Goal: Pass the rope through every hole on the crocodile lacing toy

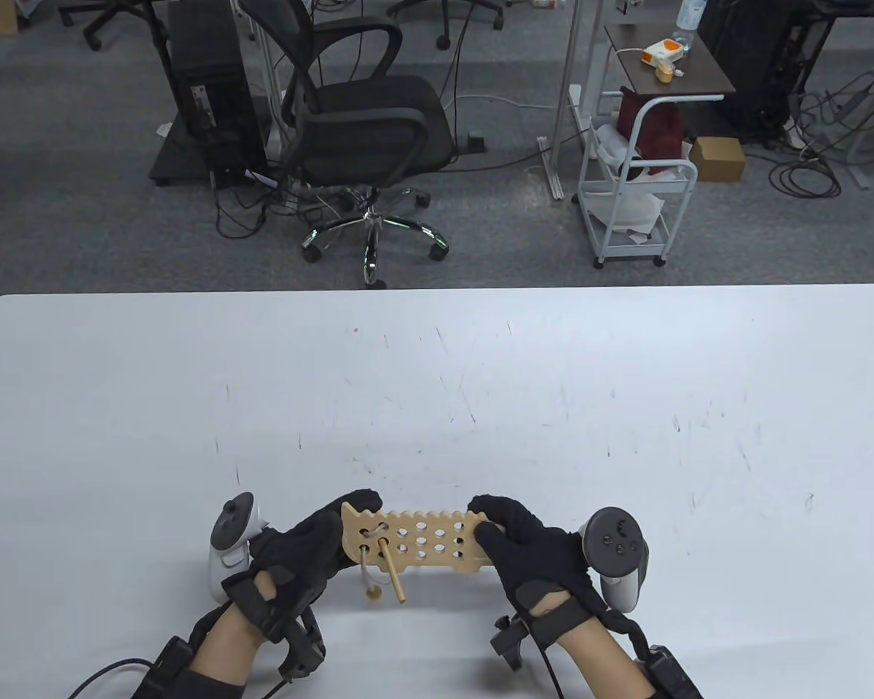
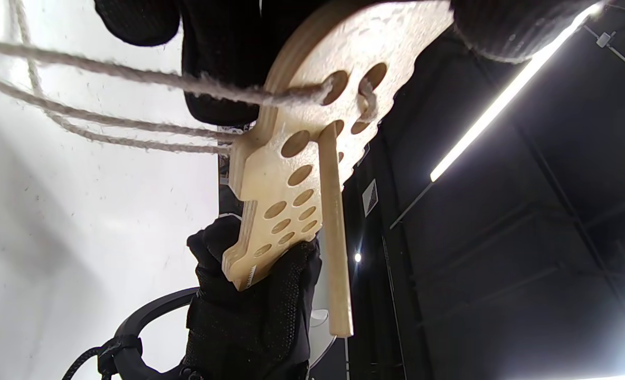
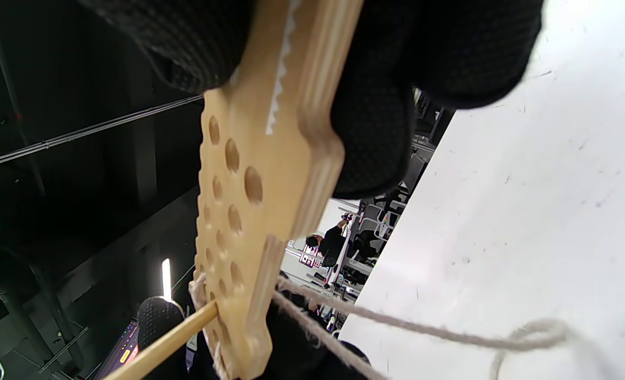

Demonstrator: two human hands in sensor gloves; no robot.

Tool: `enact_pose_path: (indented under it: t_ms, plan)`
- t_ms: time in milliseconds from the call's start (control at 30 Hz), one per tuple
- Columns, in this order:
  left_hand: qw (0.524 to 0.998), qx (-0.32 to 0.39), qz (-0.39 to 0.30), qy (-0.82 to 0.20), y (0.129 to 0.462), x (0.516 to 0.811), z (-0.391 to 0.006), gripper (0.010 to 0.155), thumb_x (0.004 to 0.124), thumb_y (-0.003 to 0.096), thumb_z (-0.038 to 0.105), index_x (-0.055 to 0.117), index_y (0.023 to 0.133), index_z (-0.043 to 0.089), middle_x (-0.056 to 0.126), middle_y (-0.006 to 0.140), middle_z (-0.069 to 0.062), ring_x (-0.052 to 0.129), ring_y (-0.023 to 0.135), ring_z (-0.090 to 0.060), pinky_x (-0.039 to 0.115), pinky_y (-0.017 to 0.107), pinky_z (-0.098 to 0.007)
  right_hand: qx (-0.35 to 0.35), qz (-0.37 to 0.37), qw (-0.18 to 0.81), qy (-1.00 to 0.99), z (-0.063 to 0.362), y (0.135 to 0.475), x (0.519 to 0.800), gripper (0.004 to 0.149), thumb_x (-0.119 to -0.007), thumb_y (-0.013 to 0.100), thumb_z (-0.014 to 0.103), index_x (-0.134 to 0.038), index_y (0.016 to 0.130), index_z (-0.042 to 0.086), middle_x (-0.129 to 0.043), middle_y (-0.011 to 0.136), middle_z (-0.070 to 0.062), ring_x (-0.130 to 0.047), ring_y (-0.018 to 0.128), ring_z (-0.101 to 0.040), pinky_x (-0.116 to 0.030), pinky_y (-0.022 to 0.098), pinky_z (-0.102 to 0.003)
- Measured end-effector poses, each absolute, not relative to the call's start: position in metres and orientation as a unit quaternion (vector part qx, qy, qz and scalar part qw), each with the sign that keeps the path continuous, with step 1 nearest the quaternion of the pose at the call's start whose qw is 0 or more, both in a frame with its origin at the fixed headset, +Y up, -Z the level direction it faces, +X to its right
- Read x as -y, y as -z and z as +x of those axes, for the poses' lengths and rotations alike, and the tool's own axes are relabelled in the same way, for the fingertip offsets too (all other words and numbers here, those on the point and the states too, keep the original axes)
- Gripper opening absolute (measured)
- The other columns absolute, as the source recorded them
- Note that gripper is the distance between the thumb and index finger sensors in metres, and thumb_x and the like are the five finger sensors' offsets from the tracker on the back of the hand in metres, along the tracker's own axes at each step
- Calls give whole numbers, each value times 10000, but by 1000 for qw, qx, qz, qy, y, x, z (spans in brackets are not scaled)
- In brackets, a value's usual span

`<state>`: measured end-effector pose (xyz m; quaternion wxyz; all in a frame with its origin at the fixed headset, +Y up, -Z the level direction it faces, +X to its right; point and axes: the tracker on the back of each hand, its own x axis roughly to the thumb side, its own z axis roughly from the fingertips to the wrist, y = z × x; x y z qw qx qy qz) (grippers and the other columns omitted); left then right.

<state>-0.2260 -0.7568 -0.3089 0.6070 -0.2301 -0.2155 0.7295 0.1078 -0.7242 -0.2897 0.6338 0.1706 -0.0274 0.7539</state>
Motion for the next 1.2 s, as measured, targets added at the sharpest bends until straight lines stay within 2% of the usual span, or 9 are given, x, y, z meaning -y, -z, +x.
enact_pose_path:
  t_ms: [367, 433, 633, 733, 933, 1200]
  plan:
    - [646, 193, -196, -712, 310, 754, -234, 732, 699, 448, 673, 561, 1094, 359, 755, 1049, -41, 780, 927, -337, 565, 753, -566, 29, 172, 637, -750, 108, 289, 724, 467, -766, 462, 315, -726, 883, 116, -944, 709, -82, -1033, 521, -292, -783, 435, -483]
    - [678, 188, -165, -691, 309, 749, -238, 732, 709, 447, 668, 540, 1099, 381, 705, 1068, -57, 733, 948, -347, 542, 758, -571, 29, 172, 637, -751, 108, 289, 724, 469, -766, 461, 315, -726, 883, 115, -944, 709, -82, -1033, 521, -292, -784, 434, -482]
    - [798, 191, -13, -572, 303, 726, -248, 701, 735, 440, 656, 494, 1085, 522, 581, 1104, -44, 613, 999, -340, 491, 775, -560, 30, 163, 636, -754, 110, 290, 724, 468, -766, 462, 315, -727, 882, 113, -945, 706, -83, -1034, 518, -292, -784, 433, -483]
    - [817, 203, 29, -540, 297, 719, -246, 704, 747, 439, 647, 470, 1079, 552, 494, 1134, -43, 532, 1029, -341, 449, 788, -557, 32, 155, 634, -757, 111, 290, 724, 469, -766, 462, 316, -726, 882, 111, -944, 706, -84, -1034, 516, -291, -785, 434, -478]
    - [850, 233, 62, -469, 289, 709, -237, 654, 818, 438, 581, 557, 1038, 581, 350, 1176, -38, 399, 1065, -347, 381, 797, -561, 34, 140, 635, -759, 114, 291, 724, 468, -765, 463, 316, -726, 880, 108, -945, 704, -85, -1035, 515, -292, -785, 432, -480]
    - [883, 264, 76, -380, 280, 703, -221, 665, 900, 421, 472, 603, 1003, 596, 189, 1194, -25, 216, 1106, -362, 310, 798, -591, 35, 129, 635, -761, 116, 291, 724, 469, -765, 464, 317, -725, 881, 107, -947, 700, -86, -1035, 512, -291, -786, 429, -480]
